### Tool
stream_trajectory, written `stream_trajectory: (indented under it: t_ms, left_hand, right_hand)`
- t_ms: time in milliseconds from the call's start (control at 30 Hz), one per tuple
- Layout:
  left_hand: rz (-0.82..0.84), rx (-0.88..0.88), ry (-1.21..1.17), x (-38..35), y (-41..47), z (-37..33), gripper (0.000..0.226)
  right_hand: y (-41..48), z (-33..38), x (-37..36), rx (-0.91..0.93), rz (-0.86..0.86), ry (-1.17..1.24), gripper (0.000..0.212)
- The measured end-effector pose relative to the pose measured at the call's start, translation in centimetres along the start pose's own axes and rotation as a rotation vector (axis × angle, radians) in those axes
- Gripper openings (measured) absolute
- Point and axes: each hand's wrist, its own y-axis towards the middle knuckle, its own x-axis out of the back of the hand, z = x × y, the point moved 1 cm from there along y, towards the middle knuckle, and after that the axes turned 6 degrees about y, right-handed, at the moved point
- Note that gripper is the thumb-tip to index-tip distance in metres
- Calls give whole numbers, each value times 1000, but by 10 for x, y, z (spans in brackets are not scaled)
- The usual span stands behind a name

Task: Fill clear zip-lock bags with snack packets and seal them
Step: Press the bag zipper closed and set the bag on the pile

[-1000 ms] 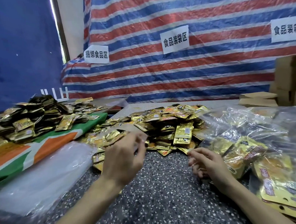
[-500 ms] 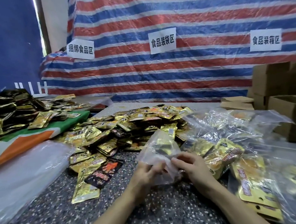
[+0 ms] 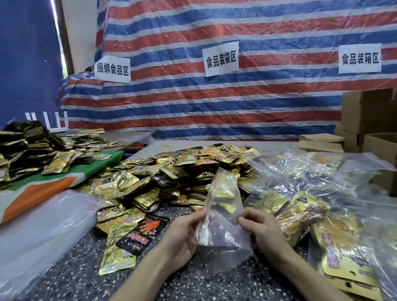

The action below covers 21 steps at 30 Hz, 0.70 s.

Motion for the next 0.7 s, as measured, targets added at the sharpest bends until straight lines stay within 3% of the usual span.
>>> stream_trajectory:
  t_ms: [100,167,233,300,367,433,600,700]
  left_hand:
    - [-44,-77,188,-1,-2,0,20]
    - [-48,-110,135,0,-2,0,16]
    - [-42,-113,94,1,-2,0,13]
    - [-24,-125,125,1,-2,1,15]
    - [34,-141,209,-2,-3,5,20]
    - [114,-156,296,-4,-5,7,22]
    - [113,-132,311,-4,-2,8,37]
    - [-7,-173,264,-6,-1,9,22]
  right_hand:
    - [-2,3,1,56,-142,-183,9]
    - [-3,5,2,108,-278,-277,26]
    - [-3,10,4,209,-335,-281,31]
    - [-4,11,3,252,-235,-211,36]
    - [-7,11,-2,206,-68,-140,49]
    - [-8,11,-8,153,41,-151,47]
    - [-6,13,-6,101,80,-69,30]
    - [-7,13,-5,58,96,1,25]
